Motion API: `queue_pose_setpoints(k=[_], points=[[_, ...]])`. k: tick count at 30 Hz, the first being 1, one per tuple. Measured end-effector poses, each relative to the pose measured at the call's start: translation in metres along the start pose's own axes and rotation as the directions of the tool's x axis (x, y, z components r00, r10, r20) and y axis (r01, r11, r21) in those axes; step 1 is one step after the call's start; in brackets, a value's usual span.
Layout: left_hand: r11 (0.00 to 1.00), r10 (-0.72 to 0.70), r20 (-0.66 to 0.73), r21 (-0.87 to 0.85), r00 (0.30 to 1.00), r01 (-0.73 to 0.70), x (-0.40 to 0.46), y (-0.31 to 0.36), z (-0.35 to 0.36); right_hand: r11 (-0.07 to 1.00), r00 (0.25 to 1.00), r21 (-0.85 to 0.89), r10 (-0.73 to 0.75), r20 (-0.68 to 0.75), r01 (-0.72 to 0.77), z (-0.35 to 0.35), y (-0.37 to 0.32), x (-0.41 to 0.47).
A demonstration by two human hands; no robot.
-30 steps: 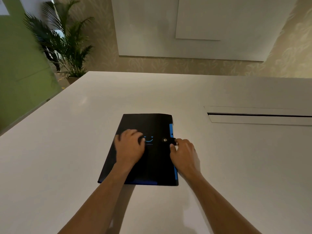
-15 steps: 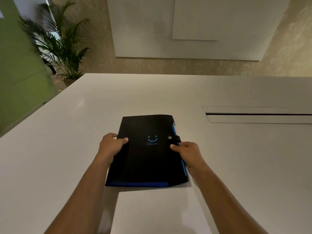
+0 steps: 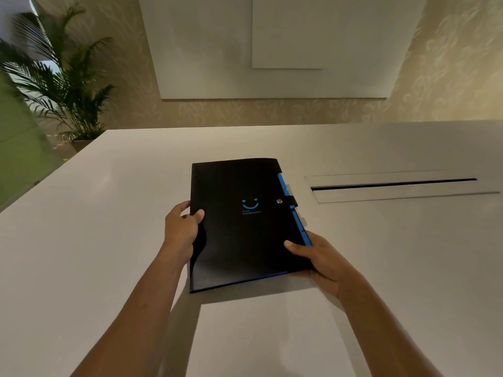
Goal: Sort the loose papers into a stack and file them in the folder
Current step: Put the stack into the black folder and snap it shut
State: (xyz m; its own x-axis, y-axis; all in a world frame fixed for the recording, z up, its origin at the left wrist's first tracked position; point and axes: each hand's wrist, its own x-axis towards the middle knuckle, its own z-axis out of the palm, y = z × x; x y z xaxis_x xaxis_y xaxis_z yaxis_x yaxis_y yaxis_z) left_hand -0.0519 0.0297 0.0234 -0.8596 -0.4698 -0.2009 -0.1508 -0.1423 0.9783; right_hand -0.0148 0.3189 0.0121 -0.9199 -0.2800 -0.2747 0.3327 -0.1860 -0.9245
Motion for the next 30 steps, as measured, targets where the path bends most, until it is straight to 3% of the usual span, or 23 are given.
queue_pose_setpoints(k=[6,14,21,26,30], points=[[1.0,0.031,0.091,-0.007,0.995,-0.03,0.019,0.012,0.034,0.999,0.998,-0.001,-0.047,0.032,0.047,-0.024,-0.015,0.013],[0.998,-0.062,0.39,0.03,0.919,0.055,0.035,0.015,0.075,0.99,0.98,0.004,-0.138,-0.146,0.14,-0.053,-0.047,0.063],[0.968,0.045,0.354,0.217,0.934,-0.128,0.082,0.017,0.143,0.995,0.975,0.055,-0.068,-0.214,0.081,-0.089,-0.091,0.152],[0.903,0.202,0.297,0.312,0.933,-0.295,0.122,0.015,0.166,0.994,0.959,-0.09,-0.09,-0.27,0.068,-0.096,-0.106,0.21],[0.83,0.265,0.299,0.414,0.917,-0.375,0.163,0.011,0.186,0.913,0.906,-0.405,-0.214,-0.365,0.053,-0.104,-0.11,0.266]])
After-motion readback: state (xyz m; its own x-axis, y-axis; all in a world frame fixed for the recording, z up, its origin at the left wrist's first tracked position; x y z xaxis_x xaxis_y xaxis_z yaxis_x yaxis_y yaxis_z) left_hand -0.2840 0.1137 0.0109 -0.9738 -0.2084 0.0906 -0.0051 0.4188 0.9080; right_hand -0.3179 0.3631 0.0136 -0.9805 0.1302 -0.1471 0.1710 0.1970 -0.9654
